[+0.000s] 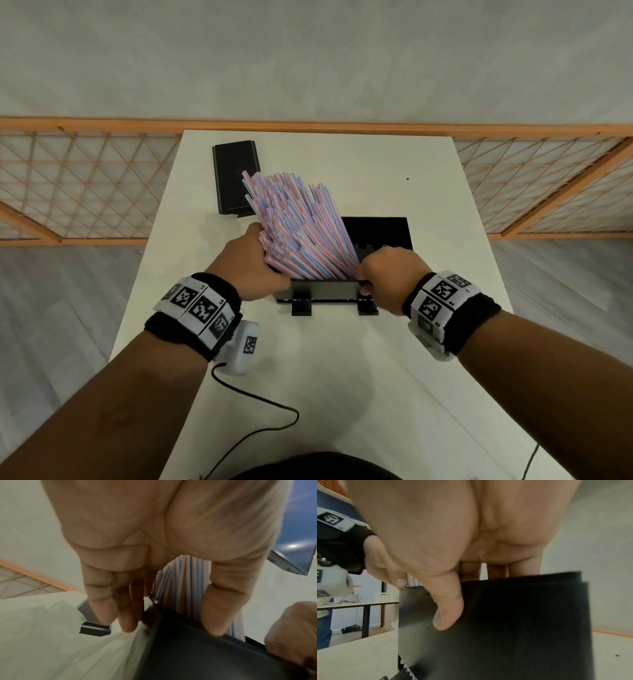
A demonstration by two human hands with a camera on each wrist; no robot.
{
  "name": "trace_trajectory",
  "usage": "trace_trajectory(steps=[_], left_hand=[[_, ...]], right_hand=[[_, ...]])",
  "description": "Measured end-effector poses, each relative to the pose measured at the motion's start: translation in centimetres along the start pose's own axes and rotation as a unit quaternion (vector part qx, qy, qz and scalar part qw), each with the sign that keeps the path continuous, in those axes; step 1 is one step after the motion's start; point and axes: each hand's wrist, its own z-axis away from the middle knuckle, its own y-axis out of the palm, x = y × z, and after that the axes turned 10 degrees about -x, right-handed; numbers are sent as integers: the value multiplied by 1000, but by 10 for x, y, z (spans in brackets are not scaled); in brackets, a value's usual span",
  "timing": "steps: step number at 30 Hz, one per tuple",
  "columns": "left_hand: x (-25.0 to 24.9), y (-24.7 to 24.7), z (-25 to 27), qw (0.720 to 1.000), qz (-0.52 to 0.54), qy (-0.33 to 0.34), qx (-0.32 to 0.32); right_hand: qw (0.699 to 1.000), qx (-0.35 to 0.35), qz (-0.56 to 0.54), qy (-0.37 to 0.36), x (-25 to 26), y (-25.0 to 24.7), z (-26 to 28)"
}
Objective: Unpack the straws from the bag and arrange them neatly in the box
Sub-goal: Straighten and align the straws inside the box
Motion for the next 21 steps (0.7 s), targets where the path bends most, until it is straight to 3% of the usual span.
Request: trace_trajectory(steps=[5,10,12,16,21], left_hand=[[14,-2,9,999,32,-29,29],[6,-7,12,998,-39,-37,43],[5,-10,13,991,-109,-41,64],[-3,-15,22,964,-230,-39,125],[-15,-11,28,961,-162,-9,223]], right_hand=[[993,13,-113,-6,-1,2,18],[947,-75,-268,161,-27,-44,16],[948,-64,-251,184,-34,-65,6],[967,13,-195,162,-24,-83,-19],[977,103,-120,142,-4,-76,-50]])
